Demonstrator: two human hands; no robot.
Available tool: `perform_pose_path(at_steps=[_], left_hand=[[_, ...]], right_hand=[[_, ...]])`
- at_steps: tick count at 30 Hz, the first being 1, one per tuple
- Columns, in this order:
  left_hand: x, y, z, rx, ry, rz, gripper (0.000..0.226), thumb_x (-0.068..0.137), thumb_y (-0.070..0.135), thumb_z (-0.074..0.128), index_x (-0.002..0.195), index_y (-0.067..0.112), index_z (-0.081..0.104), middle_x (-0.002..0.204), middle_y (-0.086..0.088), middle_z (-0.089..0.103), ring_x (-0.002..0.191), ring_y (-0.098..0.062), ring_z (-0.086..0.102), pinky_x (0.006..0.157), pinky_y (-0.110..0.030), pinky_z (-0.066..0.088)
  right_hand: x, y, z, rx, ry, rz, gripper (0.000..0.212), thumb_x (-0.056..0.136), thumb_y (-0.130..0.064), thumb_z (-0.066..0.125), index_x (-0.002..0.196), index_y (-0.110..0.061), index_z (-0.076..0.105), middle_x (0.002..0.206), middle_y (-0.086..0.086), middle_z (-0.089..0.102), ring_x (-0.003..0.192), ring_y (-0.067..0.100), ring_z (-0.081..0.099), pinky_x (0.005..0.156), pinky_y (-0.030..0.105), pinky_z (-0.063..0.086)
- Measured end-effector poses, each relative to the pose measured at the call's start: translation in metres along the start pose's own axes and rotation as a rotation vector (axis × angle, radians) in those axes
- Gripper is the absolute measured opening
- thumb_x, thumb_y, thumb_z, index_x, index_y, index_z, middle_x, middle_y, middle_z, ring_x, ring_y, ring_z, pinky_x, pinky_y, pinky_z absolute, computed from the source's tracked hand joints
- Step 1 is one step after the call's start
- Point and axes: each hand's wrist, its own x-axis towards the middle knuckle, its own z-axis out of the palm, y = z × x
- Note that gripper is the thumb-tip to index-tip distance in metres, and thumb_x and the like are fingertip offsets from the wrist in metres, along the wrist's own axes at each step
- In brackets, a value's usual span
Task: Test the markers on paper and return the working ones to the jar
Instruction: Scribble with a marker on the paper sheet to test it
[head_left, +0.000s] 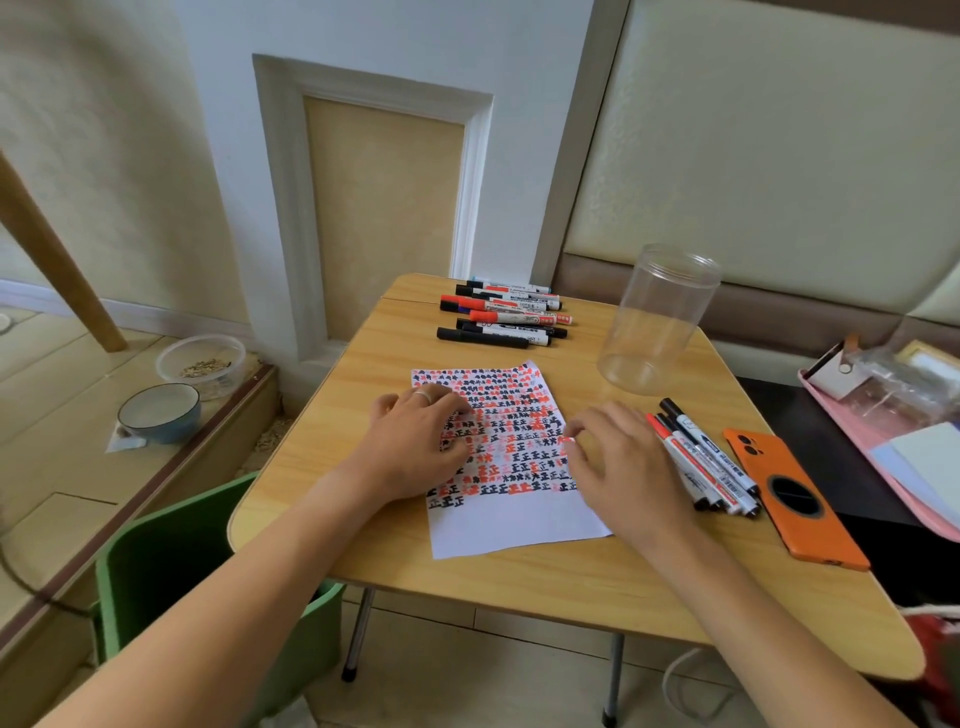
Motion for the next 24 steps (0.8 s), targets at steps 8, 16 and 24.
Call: perform_pose_path(at_steps=[8,16,24], left_hand=[[0.002,0.005,0.004,0.041,0.040,0.015,0.075,0.078,0.062,0.018,0.140,0.032,0.048,0.150,0.004,0.043,0.137,-0.016,0.041,0.118,-0.043,0.014],[0.017,-0.025,-0.004,0.117,0.055,-0.068,0.054,0.102,0.061,0.034,0.153,0.042,0.036,0.167,0.004,0.024,0.156,-0.016,0.012,0.124,-0.058,0.000],[0.025,-0.029,-0.006,0.079,0.078,-0.067,0.055,0.097,0.064,0.042,0.146,0.039,0.045,0.156,0.003,0.039,0.145,-0.017,0.032,0.119,-0.050,0.013]], right_hand=[[0.011,-0.034,0.042,0.217,-0.243,-0.097,0.036,0.097,-0.036,0.052,0.128,-0.025,0.066,0.135,-0.009,0.057,0.130,0.011,0.046,0.111,0.035,0.040],[0.025,-0.035,0.047,0.211,-0.273,-0.073,0.022,0.095,-0.031,0.054,0.114,-0.027,0.065,0.116,-0.015,0.056,0.114,0.008,0.049,0.100,0.030,0.043],[0.105,-0.027,0.048,0.097,-0.302,-0.009,0.014,0.095,-0.010,0.060,0.093,-0.021,0.069,0.093,-0.008,0.064,0.087,0.010,0.059,0.085,0.032,0.053]])
